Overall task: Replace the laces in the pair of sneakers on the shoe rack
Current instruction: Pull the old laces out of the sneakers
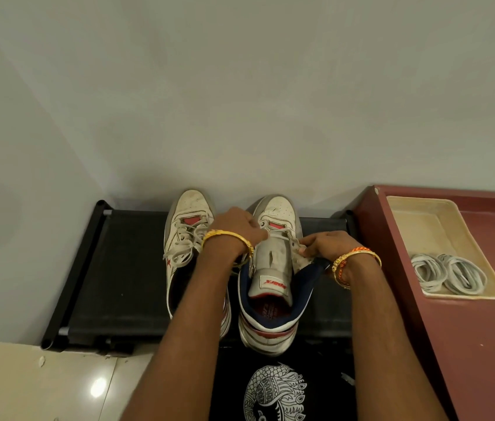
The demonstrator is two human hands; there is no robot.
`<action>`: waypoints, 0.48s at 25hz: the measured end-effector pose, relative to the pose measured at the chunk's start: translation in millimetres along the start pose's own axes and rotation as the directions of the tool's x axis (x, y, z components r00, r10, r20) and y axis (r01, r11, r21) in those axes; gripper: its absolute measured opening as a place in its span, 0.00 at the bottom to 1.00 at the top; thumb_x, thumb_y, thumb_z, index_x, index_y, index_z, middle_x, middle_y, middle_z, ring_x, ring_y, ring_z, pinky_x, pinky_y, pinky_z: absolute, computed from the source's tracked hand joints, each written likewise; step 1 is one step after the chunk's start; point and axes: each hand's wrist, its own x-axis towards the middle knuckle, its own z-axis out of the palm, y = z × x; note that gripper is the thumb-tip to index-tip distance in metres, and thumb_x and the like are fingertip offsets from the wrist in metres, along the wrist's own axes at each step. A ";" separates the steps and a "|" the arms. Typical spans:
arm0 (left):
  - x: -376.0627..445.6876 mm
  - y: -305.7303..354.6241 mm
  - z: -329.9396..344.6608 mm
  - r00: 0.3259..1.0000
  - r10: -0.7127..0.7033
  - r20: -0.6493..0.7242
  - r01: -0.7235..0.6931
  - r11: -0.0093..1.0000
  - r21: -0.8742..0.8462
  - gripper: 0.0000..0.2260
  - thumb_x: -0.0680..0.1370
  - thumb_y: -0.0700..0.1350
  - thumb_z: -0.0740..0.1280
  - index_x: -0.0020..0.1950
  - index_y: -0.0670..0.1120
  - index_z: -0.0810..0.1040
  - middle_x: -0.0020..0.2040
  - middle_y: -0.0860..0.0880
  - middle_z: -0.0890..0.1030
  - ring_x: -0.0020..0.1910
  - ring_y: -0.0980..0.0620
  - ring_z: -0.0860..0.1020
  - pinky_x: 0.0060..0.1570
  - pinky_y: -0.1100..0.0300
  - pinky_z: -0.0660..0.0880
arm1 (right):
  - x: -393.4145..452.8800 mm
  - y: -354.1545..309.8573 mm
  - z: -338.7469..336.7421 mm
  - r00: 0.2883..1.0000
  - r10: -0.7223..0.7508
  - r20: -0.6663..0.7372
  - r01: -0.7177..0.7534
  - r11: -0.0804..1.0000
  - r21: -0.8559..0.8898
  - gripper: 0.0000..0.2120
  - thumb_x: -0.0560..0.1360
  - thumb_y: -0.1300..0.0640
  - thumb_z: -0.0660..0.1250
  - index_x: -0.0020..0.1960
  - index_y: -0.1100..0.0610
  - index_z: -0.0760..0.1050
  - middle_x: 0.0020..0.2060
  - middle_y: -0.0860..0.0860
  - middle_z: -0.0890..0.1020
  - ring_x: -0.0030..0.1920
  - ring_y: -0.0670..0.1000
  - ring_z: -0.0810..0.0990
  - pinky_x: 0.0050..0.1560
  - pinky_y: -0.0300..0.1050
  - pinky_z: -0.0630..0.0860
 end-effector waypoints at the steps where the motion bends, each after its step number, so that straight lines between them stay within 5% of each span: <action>1: 2.2 0.6 5.6 0.998 -0.034 0.046 0.031 0.997 0.074 0.13 0.73 0.49 0.70 0.52 0.42 0.82 0.51 0.48 0.82 0.50 0.47 0.79 0.49 0.59 0.73 | 0.0 0.2 0.0 1.000 -0.007 0.013 0.007 1.000 -0.026 0.14 0.76 0.66 0.64 0.61 0.63 0.77 0.59 0.56 0.78 0.56 0.54 0.74 0.66 0.53 0.69; 5: 3.5 0.5 1.6 0.999 -0.027 -0.037 0.028 0.999 0.021 0.11 0.74 0.47 0.70 0.50 0.41 0.83 0.49 0.44 0.83 0.49 0.46 0.79 0.46 0.60 0.72 | 0.6 1.3 -1.3 1.000 -0.021 0.018 0.022 0.997 -0.070 0.14 0.76 0.66 0.64 0.61 0.62 0.77 0.60 0.56 0.78 0.61 0.56 0.73 0.67 0.54 0.68; 8: 0.6 -3.4 -11.3 0.984 -0.030 -0.175 -0.006 0.981 -0.196 0.07 0.74 0.46 0.69 0.47 0.45 0.83 0.52 0.46 0.81 0.53 0.46 0.78 0.55 0.59 0.72 | 1.6 0.7 0.1 1.000 -0.006 -0.002 0.006 1.000 -0.014 0.14 0.76 0.66 0.64 0.61 0.64 0.77 0.59 0.57 0.78 0.55 0.55 0.76 0.66 0.51 0.69; 10: 0.9 -5.8 -21.6 0.908 -0.172 -0.383 0.014 0.925 -0.380 0.04 0.75 0.45 0.67 0.45 0.47 0.81 0.57 0.46 0.76 0.53 0.45 0.76 0.60 0.47 0.72 | 1.1 1.3 -0.9 1.000 -0.007 0.010 0.007 0.999 -0.040 0.14 0.76 0.66 0.64 0.61 0.63 0.77 0.59 0.57 0.78 0.59 0.56 0.74 0.67 0.52 0.68; 12: -2.0 -7.2 -38.7 0.731 -0.431 -0.530 0.021 0.790 -0.613 0.04 0.77 0.44 0.63 0.49 0.46 0.77 0.61 0.45 0.70 0.54 0.46 0.74 0.62 0.44 0.69 | -0.1 0.4 -0.7 1.000 -0.010 -0.004 0.010 0.999 -0.036 0.14 0.75 0.66 0.64 0.60 0.63 0.77 0.58 0.57 0.78 0.60 0.56 0.73 0.66 0.50 0.69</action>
